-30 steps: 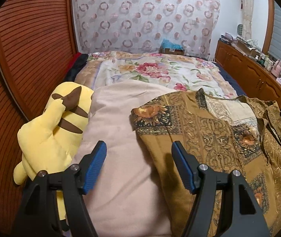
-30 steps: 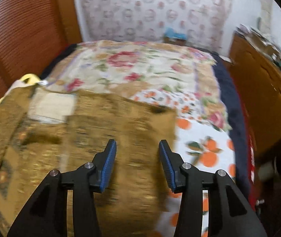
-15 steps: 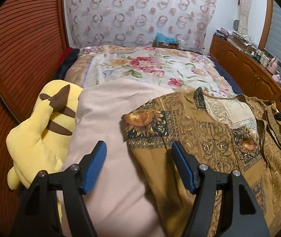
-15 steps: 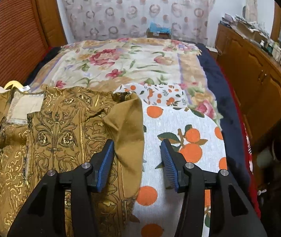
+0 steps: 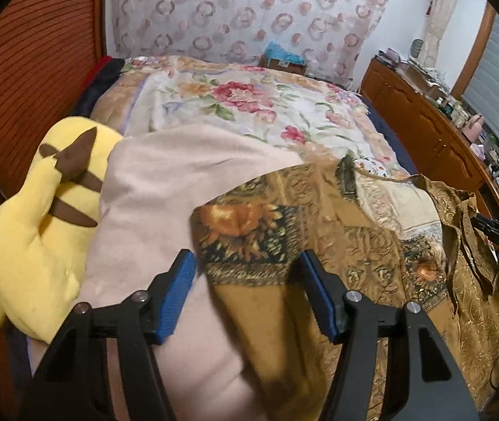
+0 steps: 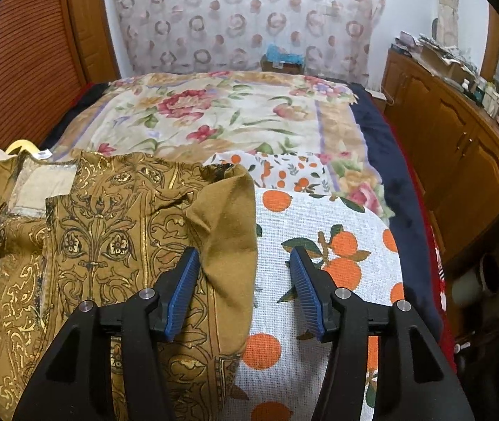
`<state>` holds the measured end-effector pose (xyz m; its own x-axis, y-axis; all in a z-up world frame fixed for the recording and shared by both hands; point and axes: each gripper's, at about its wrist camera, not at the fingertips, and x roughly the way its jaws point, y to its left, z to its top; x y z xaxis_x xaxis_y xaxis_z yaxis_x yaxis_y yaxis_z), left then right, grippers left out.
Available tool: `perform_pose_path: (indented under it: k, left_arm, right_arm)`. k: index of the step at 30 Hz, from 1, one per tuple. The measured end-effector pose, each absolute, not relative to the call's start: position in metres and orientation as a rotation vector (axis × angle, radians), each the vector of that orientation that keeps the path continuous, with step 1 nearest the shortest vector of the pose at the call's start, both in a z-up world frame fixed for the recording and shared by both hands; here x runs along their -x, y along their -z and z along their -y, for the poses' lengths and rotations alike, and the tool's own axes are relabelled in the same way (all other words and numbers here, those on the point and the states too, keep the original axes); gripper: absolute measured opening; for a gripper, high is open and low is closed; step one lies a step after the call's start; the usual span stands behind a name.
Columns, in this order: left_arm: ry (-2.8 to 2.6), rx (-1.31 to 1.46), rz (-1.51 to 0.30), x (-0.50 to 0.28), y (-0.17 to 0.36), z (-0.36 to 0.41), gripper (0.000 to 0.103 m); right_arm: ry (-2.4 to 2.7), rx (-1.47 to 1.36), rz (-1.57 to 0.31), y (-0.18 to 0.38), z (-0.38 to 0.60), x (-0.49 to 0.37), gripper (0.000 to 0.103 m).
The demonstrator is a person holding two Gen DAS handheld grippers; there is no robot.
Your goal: Fold small clothes
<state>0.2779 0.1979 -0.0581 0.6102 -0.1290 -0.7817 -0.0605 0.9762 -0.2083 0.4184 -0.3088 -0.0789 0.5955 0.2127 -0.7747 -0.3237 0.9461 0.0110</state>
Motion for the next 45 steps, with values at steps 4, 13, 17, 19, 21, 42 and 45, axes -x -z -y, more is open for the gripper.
perform_pose_path:
  k: [4,13,17,19,21,42,45]
  left_arm:
    - [0.085,0.223,-0.914,-0.281,0.058,-0.194,0.021]
    - [0.129,0.230,-0.825,-0.262,0.028,-0.186,0.002]
    - [0.136,0.207,-0.769,-0.244,0.008,-0.171,0.002]
    - [0.147,0.198,-0.740,-0.232,-0.002,-0.164,0.002]
    - [0.162,0.193,-0.702,-0.217,-0.014,-0.154,0.002]
    - [0.128,0.159,-0.555,-0.069,-0.014,-0.130,0.002]
    - [0.122,0.165,-0.551,-0.048,-0.009,-0.130,0.002]
  right_arm:
    - [-0.335,0.151,-0.904,0.079,0.308,-0.423,0.055]
    - [-0.432,0.090,-0.905,0.074,0.298,-0.428,0.003]
    - [-0.444,0.061,-0.839,0.056,0.300,-0.416,0.002]
    - [-0.455,0.040,-0.798,0.042,0.304,-0.404,0.001]
    - [-0.469,0.030,-0.763,0.029,0.305,-0.392,0.001]
    - [-0.513,0.027,-0.561,-0.019,0.331,-0.218,0.001]
    - [-0.508,0.041,-0.575,-0.011,0.337,-0.193,0.001]
